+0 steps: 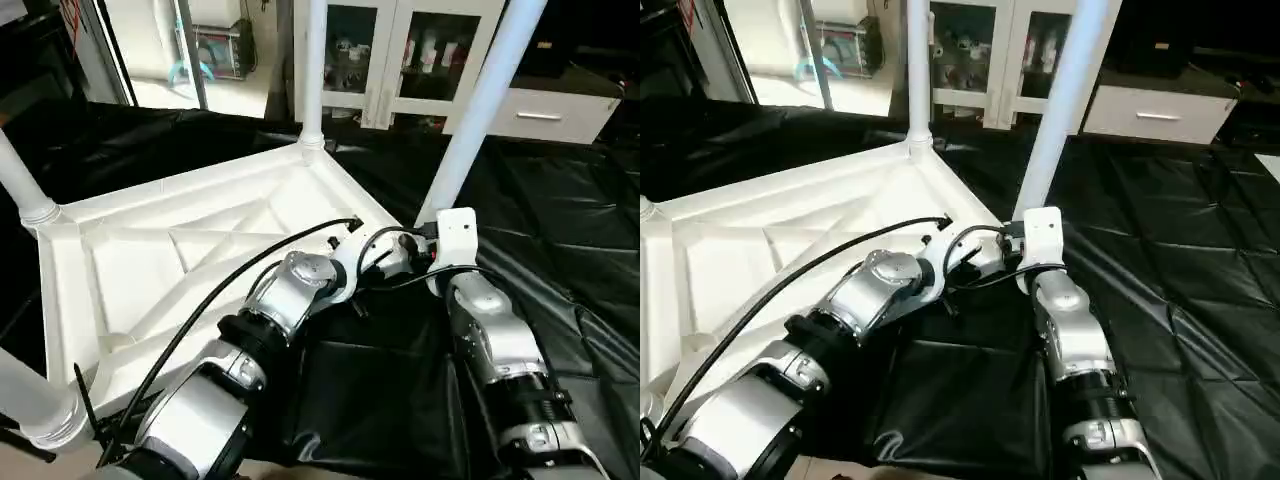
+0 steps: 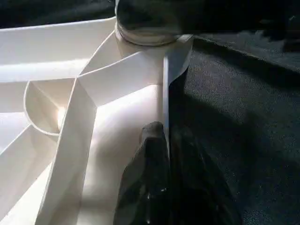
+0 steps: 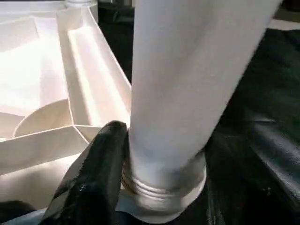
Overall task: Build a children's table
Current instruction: Rotate leg to tighten
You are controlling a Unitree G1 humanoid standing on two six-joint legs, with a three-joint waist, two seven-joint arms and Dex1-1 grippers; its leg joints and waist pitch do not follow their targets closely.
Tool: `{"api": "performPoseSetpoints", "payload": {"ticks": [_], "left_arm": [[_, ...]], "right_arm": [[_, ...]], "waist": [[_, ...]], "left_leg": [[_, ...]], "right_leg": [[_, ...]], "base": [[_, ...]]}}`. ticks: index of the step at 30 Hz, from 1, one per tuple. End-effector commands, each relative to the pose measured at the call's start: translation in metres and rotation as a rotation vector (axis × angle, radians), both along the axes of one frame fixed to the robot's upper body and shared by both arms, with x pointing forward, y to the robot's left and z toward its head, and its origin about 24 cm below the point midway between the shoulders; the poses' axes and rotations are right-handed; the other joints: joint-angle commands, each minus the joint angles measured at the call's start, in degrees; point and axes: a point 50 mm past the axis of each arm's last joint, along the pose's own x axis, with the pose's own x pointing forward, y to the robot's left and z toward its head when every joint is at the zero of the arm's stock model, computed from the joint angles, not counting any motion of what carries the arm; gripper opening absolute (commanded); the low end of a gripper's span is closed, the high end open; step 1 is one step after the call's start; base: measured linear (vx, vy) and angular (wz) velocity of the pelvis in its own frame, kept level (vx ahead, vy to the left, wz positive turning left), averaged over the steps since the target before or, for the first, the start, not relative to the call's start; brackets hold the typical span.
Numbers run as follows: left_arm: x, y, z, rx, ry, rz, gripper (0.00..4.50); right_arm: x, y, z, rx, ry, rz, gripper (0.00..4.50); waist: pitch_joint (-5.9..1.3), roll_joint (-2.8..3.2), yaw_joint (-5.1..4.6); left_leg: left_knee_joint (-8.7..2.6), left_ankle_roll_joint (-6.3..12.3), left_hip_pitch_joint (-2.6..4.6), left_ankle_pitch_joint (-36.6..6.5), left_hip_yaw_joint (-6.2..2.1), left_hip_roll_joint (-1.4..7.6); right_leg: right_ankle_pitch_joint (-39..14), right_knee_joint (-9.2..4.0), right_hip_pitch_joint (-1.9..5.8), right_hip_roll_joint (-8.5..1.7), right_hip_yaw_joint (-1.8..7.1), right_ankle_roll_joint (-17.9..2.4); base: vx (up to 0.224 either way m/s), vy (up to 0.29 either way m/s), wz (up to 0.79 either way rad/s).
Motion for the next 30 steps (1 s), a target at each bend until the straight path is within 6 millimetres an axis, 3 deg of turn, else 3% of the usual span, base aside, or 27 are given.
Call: {"api": "performPoseSetpoints", "payload": {"ticks": [1, 2, 3, 5, 8, 9, 10, 13, 14, 19, 23, 25, 26, 30], "left_arm": [[0.011, 0.013, 0.007, 0.027, -0.083, 0.064, 0.00], [0.011, 0.016, 0.007, 0.030, -0.088, 0.046, 0.00], [0.010, 0.017, 0.007, 0.032, -0.092, 0.035, 0.00], [0.009, 0.023, 0.004, 0.038, -0.085, 0.015, 0.00], [0.006, 0.028, 0.001, 0.039, -0.083, -0.051, 0.00], [0.005, 0.032, -0.001, 0.048, -0.075, -0.069, 0.00], [0.004, 0.033, -0.001, 0.048, -0.074, -0.072, 0.00], [-0.001, 0.040, -0.006, 0.052, -0.049, -0.126, 0.00], [-0.001, 0.040, -0.006, 0.051, -0.048, -0.132, 0.00], [-0.021, 0.036, -0.005, -0.009, -0.014, -0.389, 0.00], [-0.039, 0.031, -0.002, -0.048, 0.047, -0.567, 0.00], [-0.040, 0.030, -0.001, -0.053, 0.049, -0.573, 0.00], [-0.041, 0.029, 0.000, -0.062, 0.050, -0.579, 0.00], [-0.042, 0.028, 0.002, -0.069, 0.053, -0.592, 0.00]], "right_arm": [[-0.006, 0.009, -0.001, 0.024, -0.002, 0.075, 2.95], [-0.009, 0.005, 0.004, 0.045, -0.027, 0.092, 2.91], [-0.010, 0.003, 0.005, 0.045, -0.031, 0.095, 2.96], [-0.014, -0.006, 0.010, 0.042, -0.044, 0.103, 3.40], [-0.019, -0.022, 0.014, 0.040, -0.039, 0.104, 3.47], [-0.024, -0.030, 0.015, 0.049, -0.017, 0.135, 3.75], [-0.024, -0.031, 0.015, 0.050, -0.015, 0.139, 3.75], [-0.036, -0.046, 0.020, 0.086, 0.050, 0.313, 3.93], [-0.036, -0.047, 0.021, 0.090, 0.052, 0.321, 4.02], [-0.051, -0.056, 0.034, 0.180, 0.098, 0.611, 4.47], [-0.063, -0.063, 0.035, 0.132, 0.179, 0.805, 4.47], [-0.063, -0.064, 0.036, 0.121, 0.187, 0.820, 4.47], [-0.061, -0.064, 0.036, 0.082, 0.191, 0.847, 4.47], [-0.057, -0.061, 0.031, 0.010, 0.226, 0.895, 4.47]], "waist": [[-3.23, -0.54, -0.01], [-3.17, -0.81, -0.15], [-3.14, -0.68, -0.21], [-3.28, -0.66, -0.52], [-3.33, -0.65, -0.44], [-3.33, -0.48, -0.35], [-3.33, -0.47, -0.31], [-3.24, -0.25, -0.33], [-3.21, -0.43, -0.15], [-2.99, -0.42, -0.06], [-2.96, -0.58, 1.01], [-2.91, -0.40, 1.45], [-2.90, -0.74, 1.96], [-2.86, -0.87, 1.97]], "left_leg": [[-4.95, 1.06, 0.50, -15.1, -1.57, 2.64], [-5.01, 1.43, 0.13, -15.1, -1.67, 2.63], [-5.15, 1.78, -0.20, -14.8, -1.88, 2.62], [-4.95, 2.02, -0.02, -13.7, -1.82, 2.70], [-4.73, 2.92, -0.04, -11.3, -1.61, 2.71], [-4.62, 3.50, 0.04, -10.6, -1.48, 2.63], [-4.57, 4.00, -0.03, -9.8, -1.51, 2.74], [-4.52, 4.50, 0.01, -10.5, -1.41, 2.79], [-4.51, 4.94, -0.01, -11.2, -1.46, 2.91], [-4.59, 4.81, 0.13, -13.2, -1.41, 3.21], [-4.64, 4.28, 0.49, -12.5, -1.26, 3.61], [-4.69, 3.78, 0.72, -12.5, -1.16, 3.71], [-4.68, 3.45, 0.73, -12.5, -1.09, 3.64], [-4.72, 2.90, 0.52, -12.7, -1.22, 3.50]], "right_leg": [[-19.1, -4.87, 2.34, -3.19, 2.22, -9.8], [-18.9, -4.80, 2.61, -3.20, 2.26, -9.3], [-19.5, -4.84, 2.84, -3.32, 2.22, -8.8], [-18.1, -4.74, 2.63, -3.26, 2.30, -9.3], [-14.4, -4.26, 2.61, -3.17, 2.41, -10.8], [-13.3, -4.27, 2.71, -3.07, 2.39, -11.2], [-11.7, -4.01, 2.83, -3.09, 2.41, -11.9], [-12.2, -4.12, 2.88, -3.15, 2.36, -12.6], [-13.0, -4.22, 3.08, -3.31, 2.38, -12.7], [-17.7, -4.63, 2.71, -3.50, 2.45, -12.6], [-17.9, -4.50, 2.29, -3.60, 2.58, -12.7], [-17.5, -4.37, 2.11, -3.55, 2.60, -12.9], [-18.2, -4.41, 2.09, -3.71, 2.62, -12.6], [-20.0, -4.54, 2.23, -3.84, 2.59, -11.6]], "base": [[0.000, 0.000, 0.00], [0.000, 0.000, 0.00], [0.000, 0.000, 0.00], [0.000, 0.000, 0.00], [0.000, 0.000, 0.00], [0.000, 0.000, 0.00], [0.000, 0.000, 0.00], [0.000, 0.000, 0.00], [0.000, 0.000, 0.00], [0.000, 0.000, 0.00], [0.000, 0.000, 0.00], [0.000, 0.000, 0.00], [0.000, 0.000, 0.00], [0.000, 0.000, 0.00]]}}
